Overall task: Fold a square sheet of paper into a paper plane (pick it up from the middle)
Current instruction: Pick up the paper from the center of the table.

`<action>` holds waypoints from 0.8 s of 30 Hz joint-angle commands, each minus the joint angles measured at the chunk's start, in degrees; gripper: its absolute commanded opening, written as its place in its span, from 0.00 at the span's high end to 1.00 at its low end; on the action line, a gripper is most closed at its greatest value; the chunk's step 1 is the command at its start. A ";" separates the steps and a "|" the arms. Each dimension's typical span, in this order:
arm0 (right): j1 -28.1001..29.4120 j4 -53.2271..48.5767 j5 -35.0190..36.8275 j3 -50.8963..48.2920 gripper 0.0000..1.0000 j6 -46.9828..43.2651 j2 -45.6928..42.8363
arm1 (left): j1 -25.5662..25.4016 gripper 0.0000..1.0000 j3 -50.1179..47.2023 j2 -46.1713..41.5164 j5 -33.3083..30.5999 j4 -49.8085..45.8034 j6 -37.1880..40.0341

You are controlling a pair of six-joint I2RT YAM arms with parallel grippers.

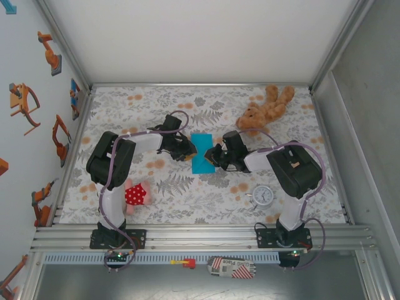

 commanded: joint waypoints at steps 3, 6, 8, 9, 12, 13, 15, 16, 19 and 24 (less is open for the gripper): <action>0.71 1.67 -0.80 1.76 0.86 -1.91 1.52 | 0.43 0.76 -0.99 0.44 -0.57 -3.05 -0.54; 0.73 2.20 -0.50 2.49 0.88 -2.77 2.34 | 0.76 0.75 -0.10 -0.89 0.16 -3.63 0.06; 0.73 2.88 -0.17 2.96 0.89 -3.56 2.47 | 1.12 0.73 0.86 -2.18 0.51 -4.32 0.98; 0.73 3.12 0.09 3.10 0.90 -3.96 2.43 | 1.32 0.72 1.43 -2.91 0.54 -4.80 1.40; 0.73 3.12 0.72 3.63 0.95 -5.51 1.83 | 1.99 0.70 1.52 -5.30 0.58 -4.55 1.66; 0.69 3.08 1.03 3.71 0.96 -6.22 1.16 | 2.37 0.68 1.03 -6.45 0.46 -3.93 1.49; 0.65 3.09 1.39 3.77 0.99 -7.54 -0.54 | 2.98 0.63 -0.60 -9.08 0.11 -2.25 0.94; 0.64 3.03 1.44 3.85 1.00 -8.31 -1.61 | 3.47 0.60 -2.07 -10.71 0.08 -0.98 0.58; 0.55 2.13 1.28 4.20 1.00 -10.50 -4.86 | 5.22 0.48 -6.97 -15.87 0.70 4.57 -1.61; 0.29 0.67 -0.52 5.60 1.00 -12.61 -10.67 | 7.65 0.31 -15.90 -25.22 3.52 16.57 -6.83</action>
